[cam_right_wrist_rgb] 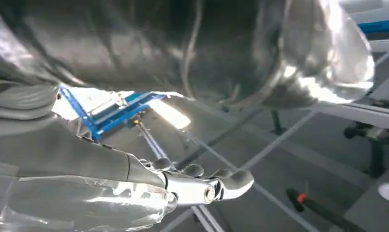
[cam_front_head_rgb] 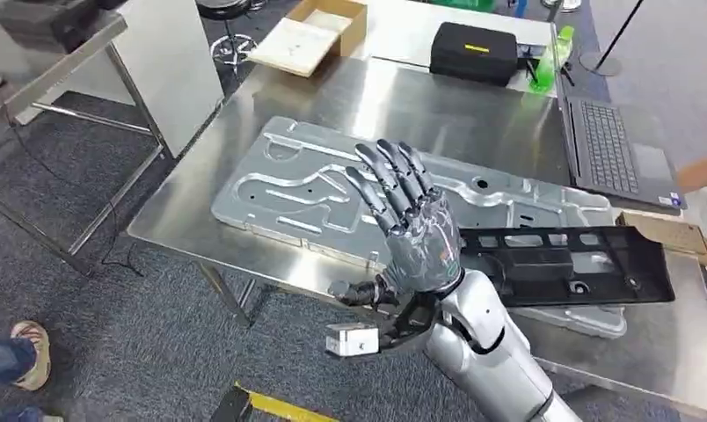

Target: Take the parts from the cabinet and place them on the table.

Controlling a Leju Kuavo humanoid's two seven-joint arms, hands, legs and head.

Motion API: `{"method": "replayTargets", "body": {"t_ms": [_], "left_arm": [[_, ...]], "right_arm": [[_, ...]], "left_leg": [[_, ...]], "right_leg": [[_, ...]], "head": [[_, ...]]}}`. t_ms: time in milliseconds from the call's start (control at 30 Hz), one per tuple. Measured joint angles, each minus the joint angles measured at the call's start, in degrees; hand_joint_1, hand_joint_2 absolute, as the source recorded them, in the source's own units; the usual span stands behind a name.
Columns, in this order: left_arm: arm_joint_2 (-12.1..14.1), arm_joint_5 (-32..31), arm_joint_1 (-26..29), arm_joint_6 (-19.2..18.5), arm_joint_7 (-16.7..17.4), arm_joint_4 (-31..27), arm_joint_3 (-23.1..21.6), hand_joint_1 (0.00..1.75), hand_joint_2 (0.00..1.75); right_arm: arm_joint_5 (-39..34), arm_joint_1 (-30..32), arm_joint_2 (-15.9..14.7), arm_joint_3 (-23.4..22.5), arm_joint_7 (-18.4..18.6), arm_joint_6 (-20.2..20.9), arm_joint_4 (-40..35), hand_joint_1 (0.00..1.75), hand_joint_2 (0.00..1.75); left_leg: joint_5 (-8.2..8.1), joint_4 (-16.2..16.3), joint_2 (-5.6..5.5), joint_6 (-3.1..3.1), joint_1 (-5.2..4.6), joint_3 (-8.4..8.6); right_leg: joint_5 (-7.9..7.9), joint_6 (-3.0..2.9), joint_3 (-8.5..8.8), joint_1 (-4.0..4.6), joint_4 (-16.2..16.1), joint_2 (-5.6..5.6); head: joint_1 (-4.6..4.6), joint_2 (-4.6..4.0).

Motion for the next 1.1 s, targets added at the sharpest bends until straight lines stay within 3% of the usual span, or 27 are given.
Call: {"method": "replayTargets", "body": {"t_ms": [67,100,133,200,233,267,333,367,400,433,467,500,567,600,633,667,700,733,767,800,900,933,967,1000,1067,1100], "left_arm": [[-0.1,0.0,0.0,0.0,0.0,0.0,0.0,0.0,0.0],[-0.1,0.0,0.2,0.0,0.0,0.0,0.0,0.0,0.0],[-0.1,0.0,0.3,-0.1,0.0,0.0,0.0,0.0,0.0],[-0.1,-0.2,0.3,-0.1,0.0,0.0,0.0,0.0,0.0],[-0.1,-0.2,0.3,-0.1,0.0,0.0,-0.1,0.0,0.0],[-0.2,-0.2,0.2,-0.1,0.0,0.0,-0.1,0.0,0.0],[-0.1,-0.1,0.3,0.1,-0.1,0.0,-0.1,0.0,0.0],[0.0,0.0,0.4,0.2,-0.1,0.0,-0.1,0.0,0.0],[0.1,0.1,0.5,0.3,-0.1,0.0,-0.1,0.0,0.0],[0.3,0.3,0.6,0.4,-0.1,0.0,-0.1,0.0,0.0],[0.4,0.4,0.6,0.4,-0.1,0.0,-0.1,0.0,0.0],[0.4,0.5,0.4,0.4,-0.1,0.0,-0.1,0.0,0.0],[0.5,0.5,0.3,0.4,-0.1,0.0,-0.1,0.0,0.0],[0.5,0.6,0.4,0.4,-0.1,0.0,-0.1,0.0,0.0],[0.6,0.6,0.5,0.4,-0.1,0.0,-0.1,0.0,0.0],[0.7,0.6,0.6,0.4,-0.1,0.0,-0.1,0.0,0.0],[0.8,0.6,0.6,0.5,-0.1,0.0,-0.1,0.0,0.0],[0.9,0.6,0.5,0.5,-0.1,0.0,-0.1,0.0,0.0],[0.9,0.6,0.4,0.5,-0.1,0.0,-0.1,0.0,0.0],[0.9,0.6,0.3,0.5,-0.1,0.0,-0.1,0.0,0.0],[0.9,0.6,0.6,0.6,-0.1,0.0,-0.1,0.0,0.0],[0.9,0.7,0.7,0.6,-0.1,0.0,-0.1,0.0,0.0],[0.9,0.7,0.7,0.6,-0.1,0.0,0.0,0.0,0.0],[0.9,0.7,0.6,0.6,-0.2,0.0,0.0,0.0,0.0],[0.9,0.8,0.6,0.3,-0.2,0.0,0.0,0.0,0.0],[0.9,0.8,0.8,0.2,-0.2,0.0,0.0,0.0,0.0]], "right_arm": [[-0.1,0.0,-0.1,0.0,0.2,0.0,0.0,0.0,0.0],[-0.1,0.0,-0.1,0.0,0.2,0.0,0.0,0.0,0.0],[-0.1,0.0,-0.1,0.0,0.2,0.0,0.0,0.0,0.0],[-0.1,-0.2,-0.1,0.0,0.2,0.0,-0.1,0.0,0.0],[-0.1,-0.4,-0.1,0.0,0.3,-0.1,-0.1,0.0,0.0],[-0.2,-0.5,-0.1,0.0,0.4,-0.2,-0.1,0.0,0.0],[-0.4,-0.5,-0.2,0.0,0.5,-0.5,-0.1,0.0,0.0],[-0.6,-0.7,-0.2,0.0,0.5,-0.5,-0.1,0.0,0.0],[-0.8,-0.9,-0.2,0.0,0.5,-0.5,-0.1,0.0,0.0],[-0.9,-1.1,-0.1,0.0,0.5,-0.5,-0.1,0.0,0.0],[-1.0,-1.2,-0.1,0.1,0.5,-0.6,-0.1,0.0,0.0],[-1.0,-1.3,-0.1,0.1,0.5,-0.6,-0.1,0.0,0.0],[-1.0,-1.2,-0.1,0.2,0.5,-0.6,-0.1,0.0,0.0],[-1.0,-1.2,-0.1,0.3,0.5,-0.6,-0.1,0.0,0.0],[-1.0,-1.2,-0.1,0.3,0.5,-0.6,0.0,0.0,0.0],[-1.0,-1.3,-0.1,0.3,0.5,-0.6,0.0,0.0,0.0],[-1.0,-1.3,-0.1,0.3,0.5,-0.6,0.0,0.0,0.0],[-1.0,-1.3,-0.1,0.3,0.5,-0.6,-0.1,0.0,0.0],[-1.0,-1.3,-0.1,0.3,0.5,-0.6,-0.1,0.0,0.0],[-1.0,-1.4,-0.2,0.3,0.5,-0.6,-0.1,0.0,0.0],[-1.0,-1.6,-0.1,0.3,0.5,-0.6,-0.1,0.0,0.0],[-1.0,-1.8,-0.1,0.3,0.5,-0.6,-0.1,0.0,0.0],[-1.0,-1.9,-0.1,0.4,0.5,-0.6,-0.1,0.0,0.0],[-1.0,-2.0,-0.1,0.4,0.5,-0.7,-0.1,0.0,0.0],[-1.0,-1.8,-0.3,0.4,0.5,-0.7,0.0,0.0,0.0],[-1.1,-1.7,-0.3,0.4,0.5,-0.6,0.1,0.0,0.0]], "left_leg": [[0.04,0.0,-1.08,0.06,-0.08,-0.16],[0.06,0.0,-1.7,0.07,-0.09,-0.16],[0.07,0.0,-2.23,0.06,-0.09,-0.14],[0.11,0.1,-3.64,-0.02,-0.08,-0.03],[0.13,0.1,-4.22,-0.12,-0.04,-0.01],[0.16,0.2,-4.7,-0.49,-0.32,-0.33],[0.39,0.2,-5.69,-1.14,0.13,-0.66],[0.56,0.0,-6.33,-1.62,0.29,-0.72],[0.61,-0.1,-6.78,-2.06,-0.07,-0.95],[-0.04,0.7,-4.53,-2.16,0.06,-1.02],[-1.7,2.7,-2.22,-2.54,-0.09,-1.97],[-3.82,6.4,-1.41,-2.83,0.04,-3.68],[-7.55,15.1,-1.06,-3.3,0.28,-7.86],[-7.8,17.3,-0.96,-3.49,0.35,-8.94],[-6.62,16.6,-0.78,-3.62,0.42,-8.64],[-4.44,13.2,-0.4,-3.66,0.44,-6.95],[-1.84,8.1,0.2,-3.57,0.43,-4.21],[0.24,3.0,1.69,-3.37,0.39,-1.45],[-0.6,0.6,3.94,-3.06,-0.22,-0.35],[-0.1,0.3,3.2,-2.22,-0.27,-0.36],[0.1,0.2,1.35,-1.24,-0.31,-0.67],[0.47,-0.3,0.87,-0.73,0.17,-0.34],[0.58,-0.4,0.37,-0.47,0.16,-0.38],[0.67,-0.4,0.06,-0.2,0.21,-0.45],[0.74,-0.3,-1.23,0.01,0.14,-0.58],[0.75,-0.3,-1.9,0.03,0.1,-0.61]], "right_leg": [[-3.09,0.18,-3.85,0.0,7.9,0.37],[-2.8,0.15,-4.55,0.0,9.2,0.43],[-1.46,0.04,-3.99,0.01,8.0,0.53],[3.59,-0.46,0.31,-0.01,-0.6,1.31],[5.65,-0.79,2.77,-0.01,-5.5,3.3],[4.91,-1.09,3.65,-0.16,-7.5,5.48],[5.08,-0.96,3.6,0.15,-8.0,4.38],[5.07,-1.21,3.67,0.26,-7.9,3.84],[5.36,-1.65,3.93,-0.28,-8.5,3.28],[5.62,-2.05,4.26,-0.38,-9.1,2.4],[5.61,-2.44,4.4,-0.31,-9.3,1.8],[5.56,-2.74,4.4,-0.18,-9.3,0.97],[5.43,-2.85,4.35,-0.11,-9.2,-0.58],[5.37,-2.85,4.34,-0.1,-9.1,-1.27],[5.26,-2.74,4.36,-0.12,-9.1,-1.96],[5.08,-2.67,4.42,-0.14,-8.9,-2.65],[4.88,-2.49,4.52,-0.16,-8.8,-3.29],[4.62,-2.24,4.7,-0.15,-8.6,-3.81],[4.41,-1.93,4.74,0.2,-8.4,-4.32],[4.29,-1.68,4.65,0.49,-8.2,-4.69],[4.24,-0.96,5.06,0.6,-8.5,-6.33],[3.65,-0.43,4.92,0.28,-8.1,-5.43],[2.35,-0.2,4.42,0.06,-6.5,-2.63],[0.23,-0.12,2.94,0.0,-3.2,-0.95],[-3.66,0.09,-1.41,-0.08,5.8,0.32],[-4.14,0.11,-2.95,-0.08,8.7,0.45]], "head": [[0.02,0.0],[0.0,0.0],[0.02,0.0],[0.02,0.0],[0.02,0.0],[-0.02,0.0],[-0.02,0.0],[0.0,0.0],[-0.02,0.0],[0.02,0.0],[-0.24,0.0],[-0.2,0.0],[-0.22,0.0],[-0.24,0.0],[-0.22,0.0],[-0.24,0.0],[-0.24,0.0],[-0.24,0.0],[-0.24,0.0],[-0.13,0.0],[-0.18,0.0],[-0.2,0.0],[-0.15,0.0],[-0.13,0.0],[-0.15,0.0],[-0.15,0.0]]}}
